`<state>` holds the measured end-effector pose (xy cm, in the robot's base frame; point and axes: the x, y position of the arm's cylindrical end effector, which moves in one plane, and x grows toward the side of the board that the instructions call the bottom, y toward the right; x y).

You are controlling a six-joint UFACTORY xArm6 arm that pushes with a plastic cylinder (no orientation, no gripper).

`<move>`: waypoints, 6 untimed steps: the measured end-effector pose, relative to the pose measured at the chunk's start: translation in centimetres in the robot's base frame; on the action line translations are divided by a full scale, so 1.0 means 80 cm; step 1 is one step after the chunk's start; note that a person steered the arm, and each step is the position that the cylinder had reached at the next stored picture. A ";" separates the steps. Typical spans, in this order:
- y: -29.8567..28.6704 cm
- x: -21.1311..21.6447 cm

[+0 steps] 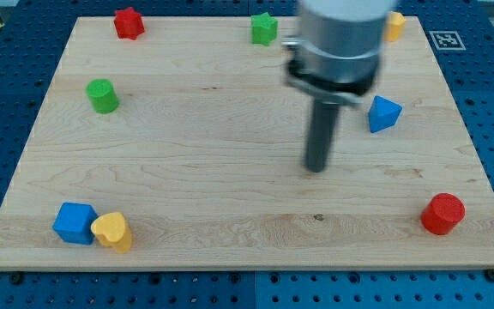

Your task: Slide the red circle below the blue triangle

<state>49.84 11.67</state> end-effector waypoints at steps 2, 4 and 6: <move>0.228 0.061; 0.206 0.079; 0.106 0.082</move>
